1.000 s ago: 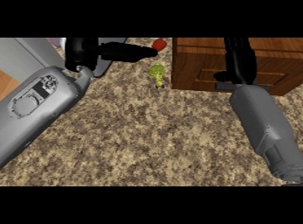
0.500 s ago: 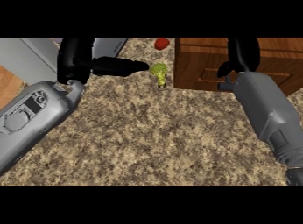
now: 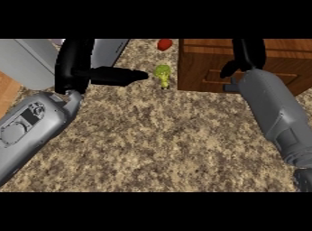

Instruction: Pick up the can, place it into the drawer and close the drawer

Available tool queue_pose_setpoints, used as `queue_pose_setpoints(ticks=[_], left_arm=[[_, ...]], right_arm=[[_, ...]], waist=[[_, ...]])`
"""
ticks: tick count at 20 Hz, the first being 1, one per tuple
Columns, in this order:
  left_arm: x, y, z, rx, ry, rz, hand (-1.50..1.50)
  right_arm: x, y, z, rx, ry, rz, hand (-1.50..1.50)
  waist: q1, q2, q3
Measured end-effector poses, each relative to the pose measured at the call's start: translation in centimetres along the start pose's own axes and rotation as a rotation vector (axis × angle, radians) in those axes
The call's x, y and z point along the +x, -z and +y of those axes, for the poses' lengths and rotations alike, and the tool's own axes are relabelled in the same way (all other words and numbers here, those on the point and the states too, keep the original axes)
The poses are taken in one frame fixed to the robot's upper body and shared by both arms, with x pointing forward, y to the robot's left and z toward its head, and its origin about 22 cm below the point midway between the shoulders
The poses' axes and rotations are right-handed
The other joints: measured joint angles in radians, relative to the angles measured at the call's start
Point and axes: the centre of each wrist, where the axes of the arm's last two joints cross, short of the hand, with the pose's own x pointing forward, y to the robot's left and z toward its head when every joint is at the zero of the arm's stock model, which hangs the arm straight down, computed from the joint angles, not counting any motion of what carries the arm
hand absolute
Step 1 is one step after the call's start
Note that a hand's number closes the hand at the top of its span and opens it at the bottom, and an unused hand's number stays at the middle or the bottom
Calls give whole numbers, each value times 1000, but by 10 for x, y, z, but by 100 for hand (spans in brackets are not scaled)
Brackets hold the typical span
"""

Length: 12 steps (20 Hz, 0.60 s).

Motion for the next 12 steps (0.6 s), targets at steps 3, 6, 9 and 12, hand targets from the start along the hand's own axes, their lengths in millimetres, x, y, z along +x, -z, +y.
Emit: queue_pose_setpoints(ticks=[3, 6, 9, 12], left_arm=[[-3, -1, 3, 9, -1, 0, -150], [-7, -3, 7, 14, -2, 6, -150], [-12, -5, 10, 19, 0, 11, -150], [-17, -9, 13, 25, 4, 20, -150]], right_arm=[[2, 2, -1, -19, 91, -1, -150], [10, 6, -2, -23, 212, 6, -150], [16, 10, -3, -34, 336, 22, -150], [27, 15, -5, -49, 488, 55, -150]], waist=[[-6, 1, 1], [-11, 0, 2], [-14, -1, 4], [-19, -5, 4]])
